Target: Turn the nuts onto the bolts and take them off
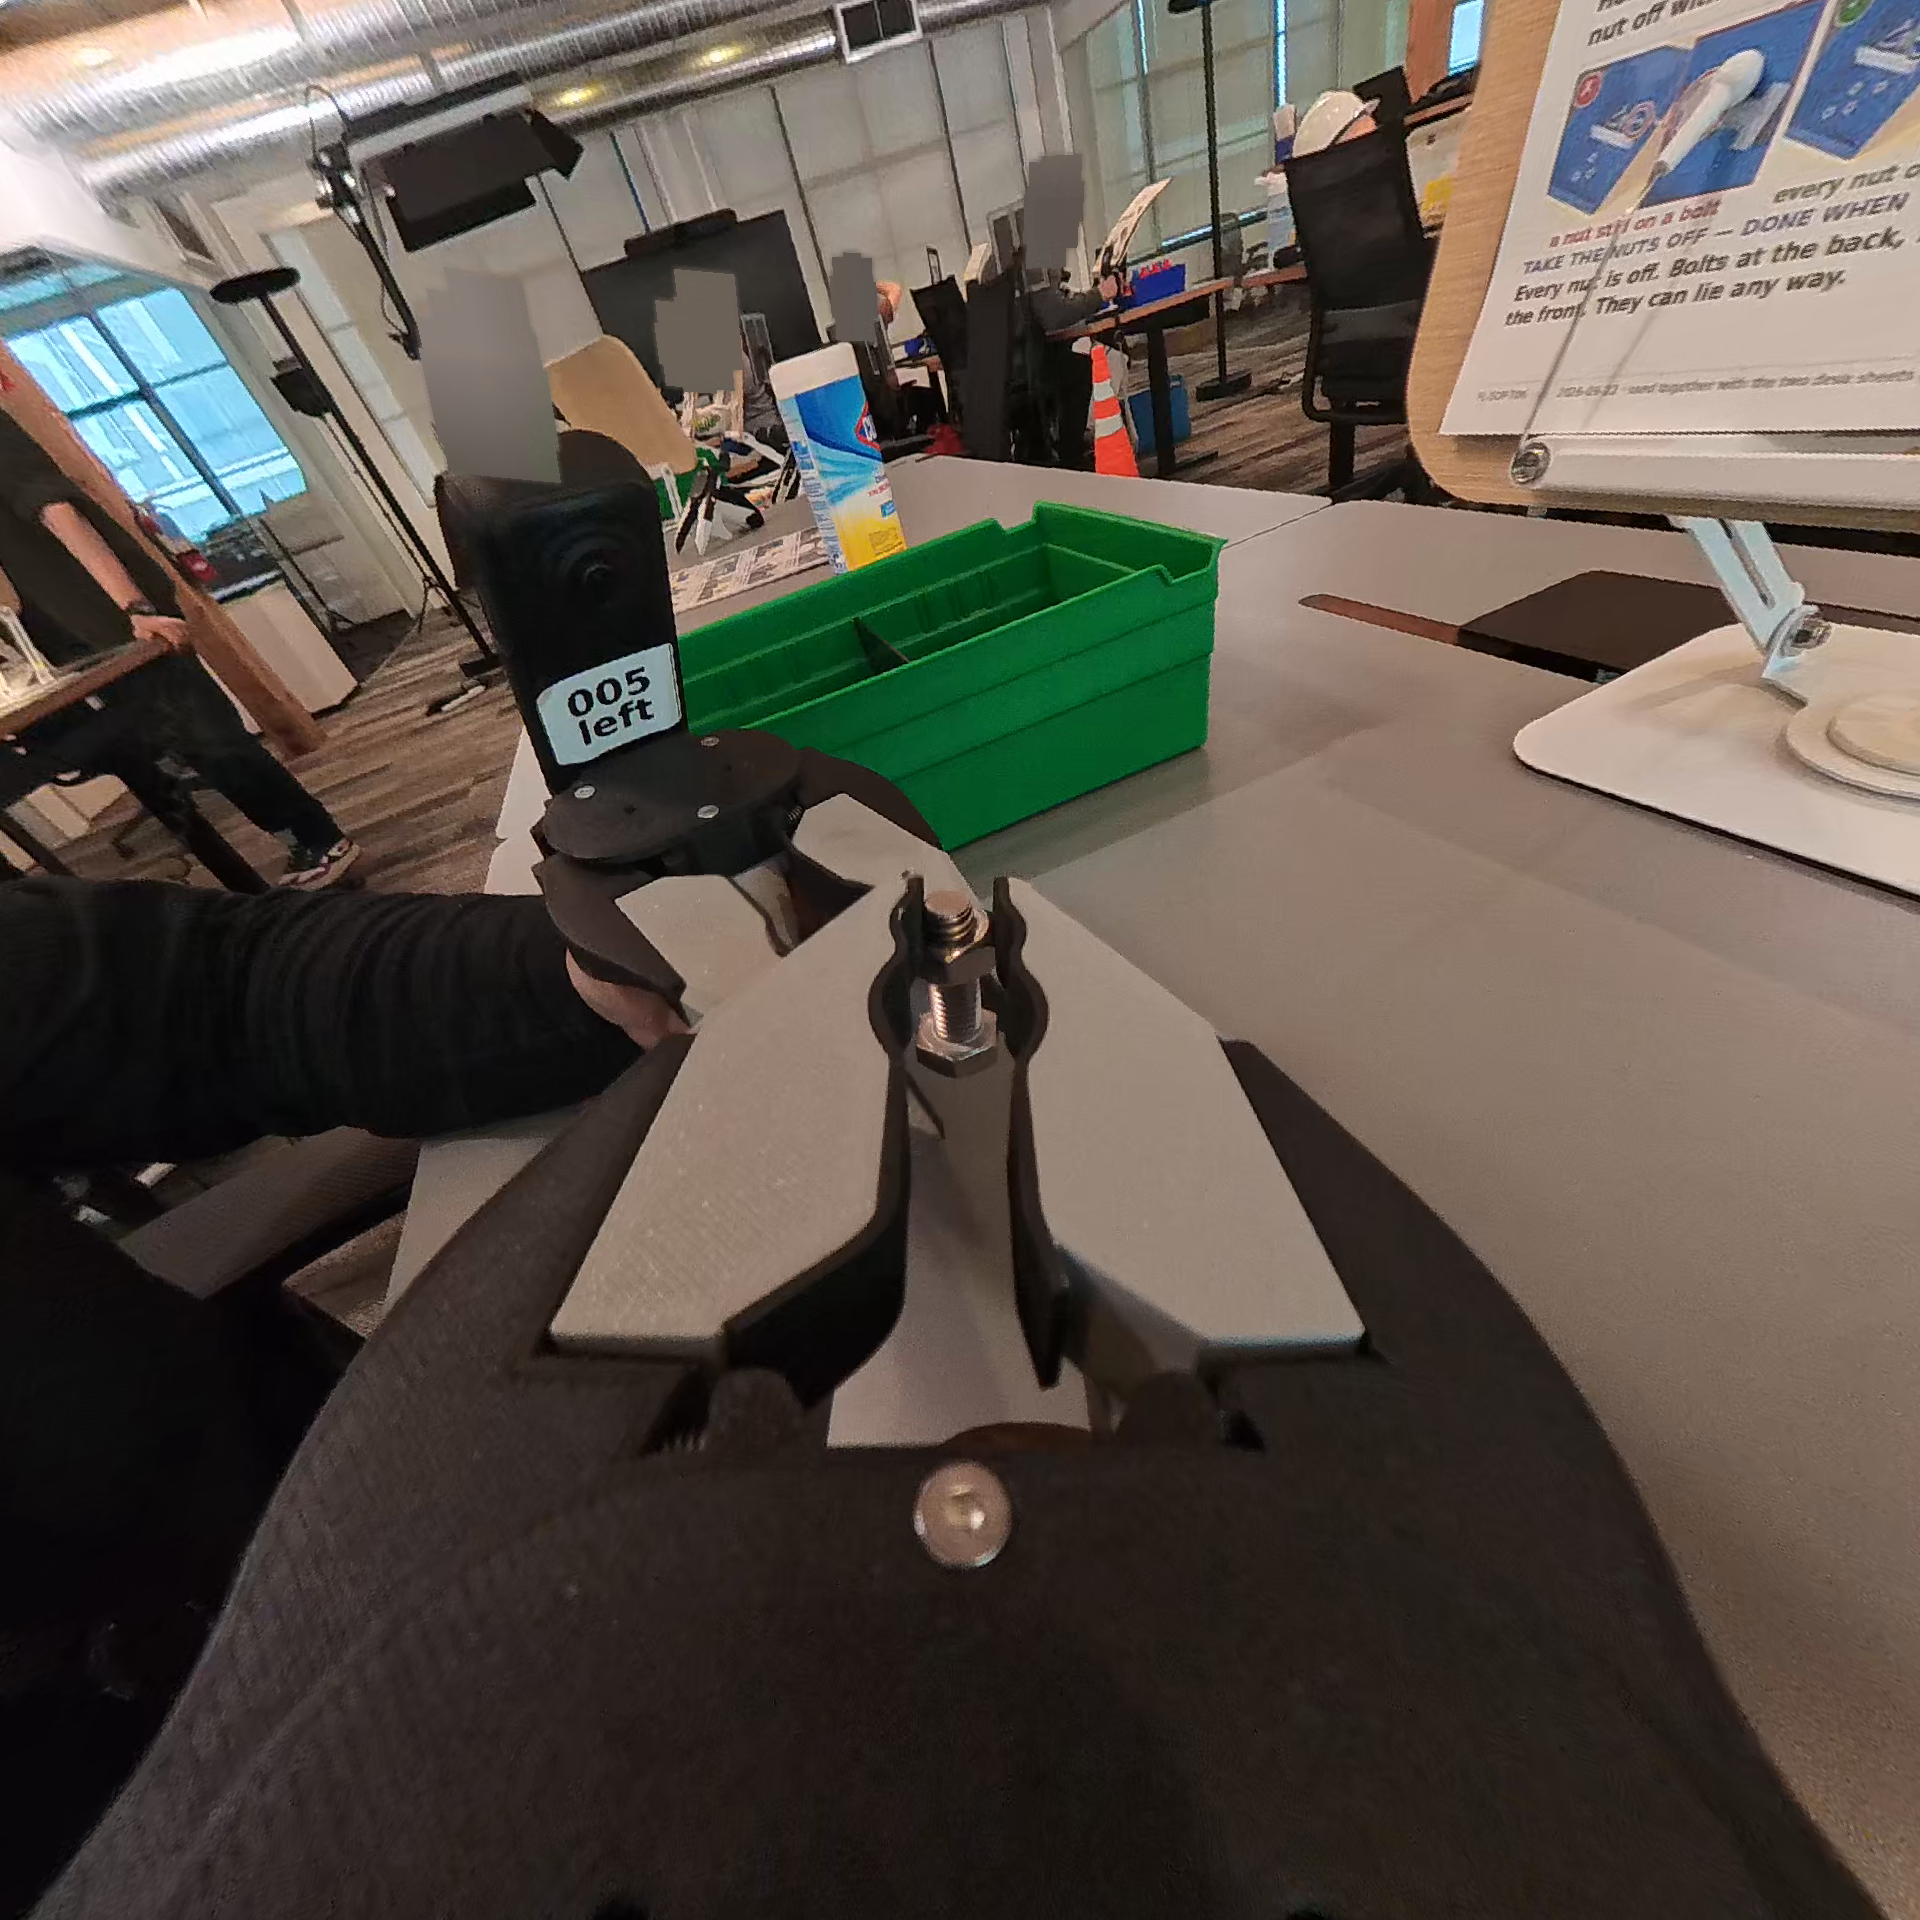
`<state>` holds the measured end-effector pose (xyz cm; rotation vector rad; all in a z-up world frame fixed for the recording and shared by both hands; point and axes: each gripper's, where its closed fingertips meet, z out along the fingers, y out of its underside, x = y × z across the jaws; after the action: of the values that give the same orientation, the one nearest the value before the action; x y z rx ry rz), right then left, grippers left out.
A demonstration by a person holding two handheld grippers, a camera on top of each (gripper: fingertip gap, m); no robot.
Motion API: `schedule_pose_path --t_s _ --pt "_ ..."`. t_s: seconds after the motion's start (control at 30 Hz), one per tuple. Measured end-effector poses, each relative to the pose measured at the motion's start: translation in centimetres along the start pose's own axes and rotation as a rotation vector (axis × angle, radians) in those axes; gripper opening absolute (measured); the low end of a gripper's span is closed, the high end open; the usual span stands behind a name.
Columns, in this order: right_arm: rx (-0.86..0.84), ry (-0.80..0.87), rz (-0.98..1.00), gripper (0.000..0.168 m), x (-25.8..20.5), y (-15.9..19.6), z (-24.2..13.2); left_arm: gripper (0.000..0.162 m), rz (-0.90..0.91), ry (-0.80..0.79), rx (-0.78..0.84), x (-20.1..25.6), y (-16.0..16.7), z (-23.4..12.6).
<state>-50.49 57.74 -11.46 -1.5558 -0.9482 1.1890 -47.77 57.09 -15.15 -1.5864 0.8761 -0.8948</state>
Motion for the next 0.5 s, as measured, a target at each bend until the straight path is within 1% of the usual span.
schedule_pose_path --t_s 0.07,0.17,0.5 --pt "-0.005 -0.007 -0.004 0.01 -0.21 0.13 0.19 0.024 -0.001 0.002 0.006 0.0 -0.14 -0.09" --pt "-0.005 -0.025 -0.002 0.01 -0.54 0.19 0.37 0.016 -0.006 0.027 0.011 0.32 -0.16 -0.11" --pt "0.001 -0.051 0.021 0.01 -0.72 0.21 0.4 0.017 0.034 0.022 0.002 0.41 -0.11 -0.1"
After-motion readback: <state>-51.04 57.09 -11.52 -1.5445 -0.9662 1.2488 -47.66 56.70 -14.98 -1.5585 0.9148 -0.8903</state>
